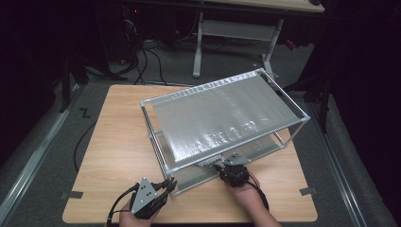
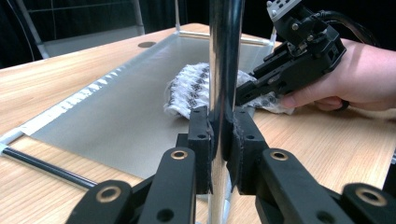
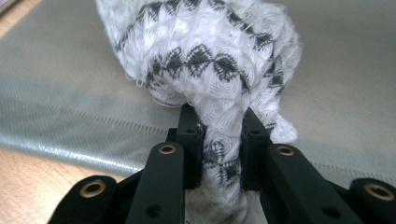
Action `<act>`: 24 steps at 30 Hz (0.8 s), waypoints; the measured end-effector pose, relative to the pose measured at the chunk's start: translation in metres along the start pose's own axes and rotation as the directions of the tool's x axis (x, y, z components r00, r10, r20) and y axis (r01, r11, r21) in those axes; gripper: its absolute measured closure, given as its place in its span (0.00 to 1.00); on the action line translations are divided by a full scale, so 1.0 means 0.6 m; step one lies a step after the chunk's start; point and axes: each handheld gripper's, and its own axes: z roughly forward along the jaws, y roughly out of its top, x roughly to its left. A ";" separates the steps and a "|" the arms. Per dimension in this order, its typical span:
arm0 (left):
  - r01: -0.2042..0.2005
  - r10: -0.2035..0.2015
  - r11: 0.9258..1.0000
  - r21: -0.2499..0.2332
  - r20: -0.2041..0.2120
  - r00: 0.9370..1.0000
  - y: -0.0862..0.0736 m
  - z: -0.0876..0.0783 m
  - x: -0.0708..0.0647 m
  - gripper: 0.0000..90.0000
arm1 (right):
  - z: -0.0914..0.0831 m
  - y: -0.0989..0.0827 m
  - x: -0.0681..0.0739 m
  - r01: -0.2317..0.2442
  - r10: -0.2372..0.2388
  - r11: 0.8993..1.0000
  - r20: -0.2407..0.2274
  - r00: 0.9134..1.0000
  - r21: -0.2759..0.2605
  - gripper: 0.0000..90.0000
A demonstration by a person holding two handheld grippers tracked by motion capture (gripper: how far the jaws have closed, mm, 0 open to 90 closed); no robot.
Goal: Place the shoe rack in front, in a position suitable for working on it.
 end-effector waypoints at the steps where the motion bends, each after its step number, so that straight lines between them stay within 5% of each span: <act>1: -0.001 0.001 1.000 -0.002 0.000 1.000 0.000 0.000 -0.001 0.89 | -0.006 0.001 0.003 -0.008 0.008 1.000 0.007 1.000 -0.010 0.83; 9: 0.009 -0.009 1.000 -0.013 0.024 1.000 0.001 0.000 -0.008 0.89 | -0.030 0.033 0.062 -0.072 0.063 0.989 -0.072 0.995 -0.130 0.80; 13: 0.014 -0.014 1.000 -0.020 0.025 1.000 0.001 0.000 -0.009 0.89 | -0.002 0.042 0.108 -0.056 0.043 0.994 -0.137 0.990 -0.097 0.73; 16: 0.010 -0.010 1.000 -0.012 0.029 1.000 -0.001 0.000 -0.010 0.89 | 0.014 0.037 0.133 -0.042 0.029 0.997 -0.197 0.980 -0.060 0.55; 20: 0.010 -0.010 1.000 -0.013 0.028 1.000 -0.002 0.000 -0.010 0.89 | -0.007 0.029 0.143 0.007 -0.027 0.995 -0.201 0.979 -0.101 0.49; 24: 0.009 -0.009 1.000 -0.011 0.024 1.000 -0.002 -0.001 -0.010 0.89 | -0.031 0.017 0.135 0.028 -0.051 0.987 -0.144 0.988 -0.161 0.64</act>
